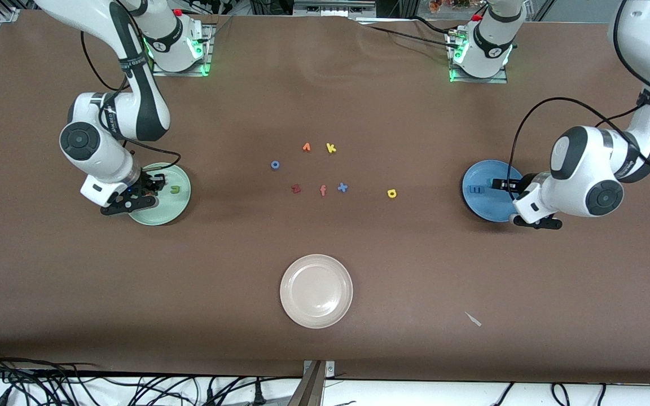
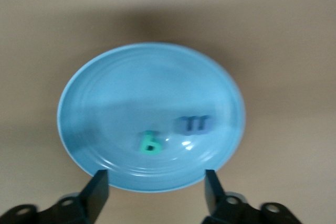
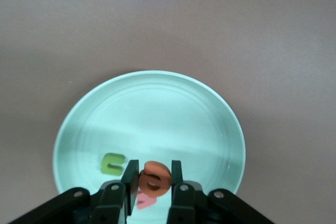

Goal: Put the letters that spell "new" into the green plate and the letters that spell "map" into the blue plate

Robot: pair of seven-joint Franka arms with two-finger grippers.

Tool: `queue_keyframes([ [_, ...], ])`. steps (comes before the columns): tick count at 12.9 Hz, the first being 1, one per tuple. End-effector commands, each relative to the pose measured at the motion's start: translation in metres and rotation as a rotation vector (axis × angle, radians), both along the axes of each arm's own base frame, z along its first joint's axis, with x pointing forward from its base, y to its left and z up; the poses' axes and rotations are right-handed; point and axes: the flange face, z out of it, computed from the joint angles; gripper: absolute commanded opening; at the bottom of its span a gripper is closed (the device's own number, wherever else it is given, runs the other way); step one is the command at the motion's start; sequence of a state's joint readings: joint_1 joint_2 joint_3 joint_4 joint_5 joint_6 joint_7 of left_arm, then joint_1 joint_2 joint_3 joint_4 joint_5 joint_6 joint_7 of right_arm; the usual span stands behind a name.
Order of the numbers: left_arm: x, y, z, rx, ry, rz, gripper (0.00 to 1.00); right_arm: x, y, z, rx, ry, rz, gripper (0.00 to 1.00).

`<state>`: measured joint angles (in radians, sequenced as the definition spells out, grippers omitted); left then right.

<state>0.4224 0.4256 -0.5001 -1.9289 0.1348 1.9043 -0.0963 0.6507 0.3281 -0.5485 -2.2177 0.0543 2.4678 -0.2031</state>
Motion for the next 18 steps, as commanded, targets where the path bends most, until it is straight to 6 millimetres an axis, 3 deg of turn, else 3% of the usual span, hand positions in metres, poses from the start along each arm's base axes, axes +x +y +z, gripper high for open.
queue_keyframes([
  [1,-0.004,-0.066,0.019,0.03,-0.026,0.091,1.0,-0.006,-0.016,-0.024,-0.015,-0.029,0.041,0.11],
  [4,-0.006,-0.143,0.01,0.033,-0.095,0.176,1.0,-0.006,-0.026,-0.031,-0.026,-0.021,0.041,0.12],
  [5,-0.008,-0.168,0.003,0.025,-0.117,0.208,1.0,-0.007,-0.027,-0.034,-0.026,-0.017,0.037,0.25],
  [6,-0.01,-0.19,-0.005,0.017,-0.135,0.246,0.99,-0.007,-0.027,-0.036,-0.028,-0.014,0.037,0.42],
  [7,-0.013,-0.208,-0.017,0.007,-0.147,0.279,0.98,-0.007,-0.027,-0.034,-0.026,-0.012,0.035,0.98],
  [10,-0.022,-0.247,-0.049,-0.025,-0.161,0.343,0.91,-0.004,-0.021,-0.024,-0.013,-0.013,0.04,1.0],
  [12,-0.023,-0.261,-0.063,-0.007,-0.155,0.344,0.87,0.007,-0.013,-0.005,-0.002,0.014,0.04,1.0],
  [15,-0.026,-0.278,-0.091,0.061,-0.165,0.339,0.85,0.041,0.004,0.054,0.008,0.111,0.024,1.0],
  [18,-0.028,-0.279,-0.094,0.074,-0.164,0.34,0.75,0.066,0.02,0.117,0.041,0.129,-0.027,1.0],
])
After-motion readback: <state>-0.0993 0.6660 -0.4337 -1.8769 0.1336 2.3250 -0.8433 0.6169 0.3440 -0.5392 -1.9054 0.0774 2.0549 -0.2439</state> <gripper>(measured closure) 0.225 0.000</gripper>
